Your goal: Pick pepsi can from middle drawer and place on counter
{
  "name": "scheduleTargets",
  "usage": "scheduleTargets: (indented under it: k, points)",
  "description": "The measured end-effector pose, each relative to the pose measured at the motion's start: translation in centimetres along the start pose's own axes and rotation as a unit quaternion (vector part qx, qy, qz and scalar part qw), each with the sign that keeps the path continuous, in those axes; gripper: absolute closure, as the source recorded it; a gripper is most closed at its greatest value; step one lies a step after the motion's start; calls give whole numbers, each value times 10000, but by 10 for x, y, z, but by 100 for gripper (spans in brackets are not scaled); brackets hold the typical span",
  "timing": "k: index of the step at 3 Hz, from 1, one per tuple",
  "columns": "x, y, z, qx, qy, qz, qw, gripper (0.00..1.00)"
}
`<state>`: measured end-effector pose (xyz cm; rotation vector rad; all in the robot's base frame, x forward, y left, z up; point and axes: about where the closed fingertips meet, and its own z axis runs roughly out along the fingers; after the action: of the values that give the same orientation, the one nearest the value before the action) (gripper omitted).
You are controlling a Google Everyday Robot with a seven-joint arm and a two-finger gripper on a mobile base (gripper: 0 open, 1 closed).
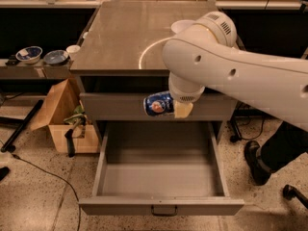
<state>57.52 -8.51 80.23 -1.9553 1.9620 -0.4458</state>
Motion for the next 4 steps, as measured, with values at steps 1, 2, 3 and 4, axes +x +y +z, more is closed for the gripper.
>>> scheduleTargets:
  k: [1,2,3,4]
  points:
    - [6,-12,-12,117,55,-108,9999,100]
    - [18,-39,-27,254,-374,-285,9986,100]
    - [18,-61,-38,318,-772,-518,9952,100]
    - [11,-91,-45,374,-1181,-608,9904,100]
